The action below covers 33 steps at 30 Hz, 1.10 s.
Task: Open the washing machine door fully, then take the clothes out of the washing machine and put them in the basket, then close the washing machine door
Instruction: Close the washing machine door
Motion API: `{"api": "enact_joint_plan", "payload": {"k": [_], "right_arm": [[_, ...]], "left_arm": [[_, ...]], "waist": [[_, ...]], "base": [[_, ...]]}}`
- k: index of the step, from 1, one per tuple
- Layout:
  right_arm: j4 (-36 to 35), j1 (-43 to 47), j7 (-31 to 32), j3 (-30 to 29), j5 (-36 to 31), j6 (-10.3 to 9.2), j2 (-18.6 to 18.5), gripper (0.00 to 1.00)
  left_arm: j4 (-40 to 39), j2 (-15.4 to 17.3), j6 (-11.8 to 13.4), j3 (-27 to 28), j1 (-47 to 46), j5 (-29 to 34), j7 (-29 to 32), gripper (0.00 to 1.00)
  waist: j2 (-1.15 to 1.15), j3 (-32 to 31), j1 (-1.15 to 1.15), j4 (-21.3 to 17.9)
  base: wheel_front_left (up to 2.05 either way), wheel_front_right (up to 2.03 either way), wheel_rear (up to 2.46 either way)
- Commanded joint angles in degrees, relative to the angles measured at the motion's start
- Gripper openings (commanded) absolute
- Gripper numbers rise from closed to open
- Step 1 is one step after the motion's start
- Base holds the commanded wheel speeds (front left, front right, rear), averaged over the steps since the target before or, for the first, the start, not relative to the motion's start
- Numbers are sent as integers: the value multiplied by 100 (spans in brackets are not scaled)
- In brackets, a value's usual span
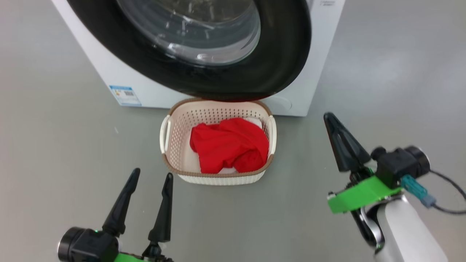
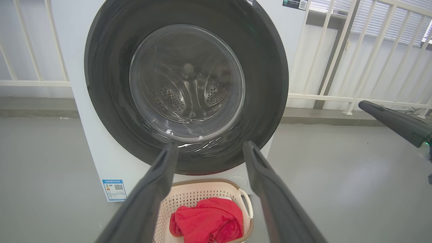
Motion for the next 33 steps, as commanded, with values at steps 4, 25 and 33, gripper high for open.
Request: {"api": "enact_joint_plan", "payload": {"k": [4, 25, 33], "right_arm": [[139, -654, -24, 158, -77, 36, 19, 0], [1504, -2617, -41, 221, -244, 36, 19, 0], [1927, -3184, -42, 34, -418, 36, 19, 0]], "left_arm": [[-207, 60, -67, 123, -341, 108, -51, 100], [-83, -211, -246, -24, -797, 174, -77, 100], [-68, -329, -343, -9, -849, 152, -78, 100]], "waist": [[0, 375, 0, 225], [0, 1108, 0, 562], [0, 1203, 0, 628]], "base": [[0, 0, 0], [0, 0, 0], [0, 0, 0]]}}
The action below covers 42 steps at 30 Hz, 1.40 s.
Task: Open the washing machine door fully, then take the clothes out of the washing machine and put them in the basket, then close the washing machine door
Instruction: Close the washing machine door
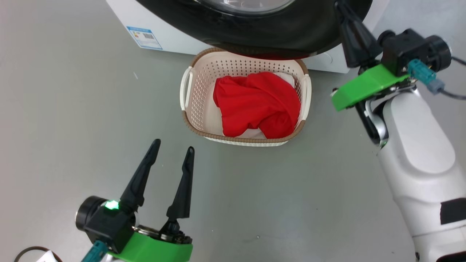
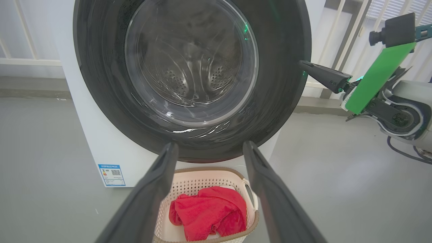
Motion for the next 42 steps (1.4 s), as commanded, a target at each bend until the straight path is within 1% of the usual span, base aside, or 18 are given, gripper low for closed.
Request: {"api": "enact_joint_plan", "payload": {"k": [1, 15, 32, 42], "right_arm": [[-73, -152, -35, 20, -77, 36, 83, 0], [515, -896, -36, -587, -600, 36, 71, 0], [903, -1633, -36, -949, -1129, 36, -14, 0], [1160, -2050, -36, -1212, -1394, 36, -92, 0]], "left_arm": [[-136, 52, -50, 185, -109, 21, -59, 100], [-130, -100, -217, 241, -194, 80, -60, 100], [-156, -259, -359, 327, -299, 46, -60, 100], [-109, -309, -433, 269, -346, 83, -60, 100]], "waist": [[0, 36, 0, 11], [0, 303, 0, 173], [0, 587, 0, 326], [0, 682, 0, 386]], "base": [[0, 0, 0], [0, 0, 0], [0, 0, 0], [0, 0, 0]]}}
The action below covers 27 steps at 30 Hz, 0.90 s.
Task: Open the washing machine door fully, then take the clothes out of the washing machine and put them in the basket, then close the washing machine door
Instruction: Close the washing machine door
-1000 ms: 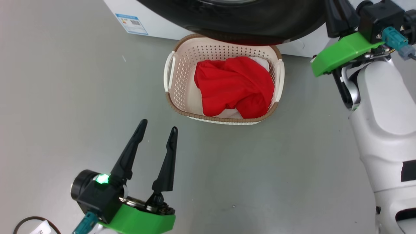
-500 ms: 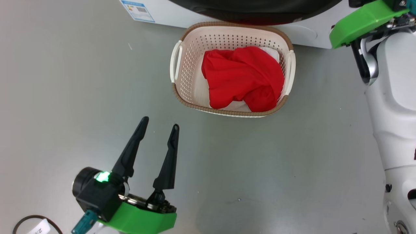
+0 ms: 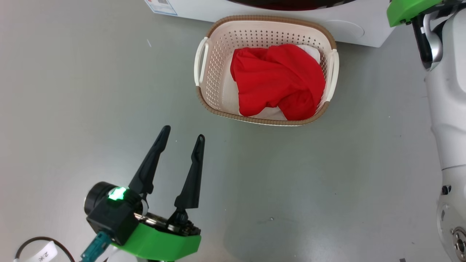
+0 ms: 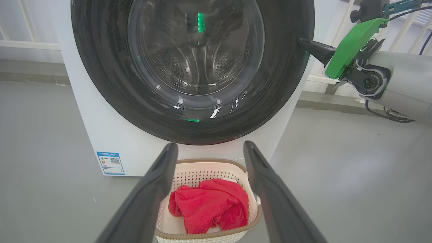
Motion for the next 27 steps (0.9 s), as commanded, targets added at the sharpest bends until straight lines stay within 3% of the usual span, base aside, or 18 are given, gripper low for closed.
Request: {"api": "enact_joint_plan", "payload": {"k": [1, 27], "right_arm": [[-70, -190, -30, -11, -83, 11, 64, 0], [120, -355, -30, -196, -303, 11, 29, 0]], "left_arm": [[-104, 49, -42, 153, -105, 32, -45, 100], [18, 20, -144, 81, -123, 64, -45, 100]], "waist": [[0, 6, 0, 20], [0, -55, 0, 72]], "base": [[0, 0, 0], [0, 0, 0]]}}
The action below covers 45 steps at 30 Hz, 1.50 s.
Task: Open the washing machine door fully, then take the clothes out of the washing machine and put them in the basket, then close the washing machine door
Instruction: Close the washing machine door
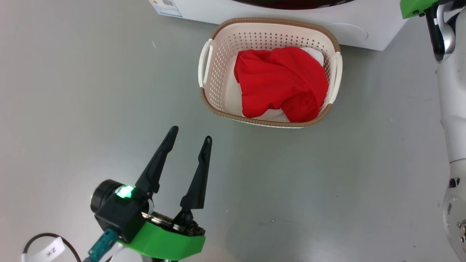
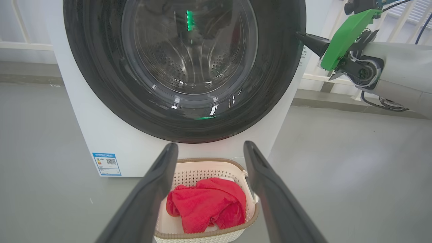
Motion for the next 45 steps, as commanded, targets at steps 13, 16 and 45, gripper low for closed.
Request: {"api": "enact_joint_plan", "payload": {"k": [13, 16, 45], "right_arm": [[-753, 817, -30, 603, 682, -6, 350, 4], [-875, 1097, -30, 750, 846, -6, 359, 38], [-2853, 4018, -30, 898, 1424, -6, 364, 100]], "left_arm": [[-115, 46, -104, 306, -10, -185, -45, 100], [-149, 46, -126, 345, 15, -214, -45, 100], [-319, 106, 242, 1060, 620, 345, -45, 100]], "waist": [[0, -339, 0, -475], [0, -476, 0, -590], [0, -1650, 0, -1506]], "base": [[0, 0, 0], [0, 0, 0], [0, 0, 0]]}}
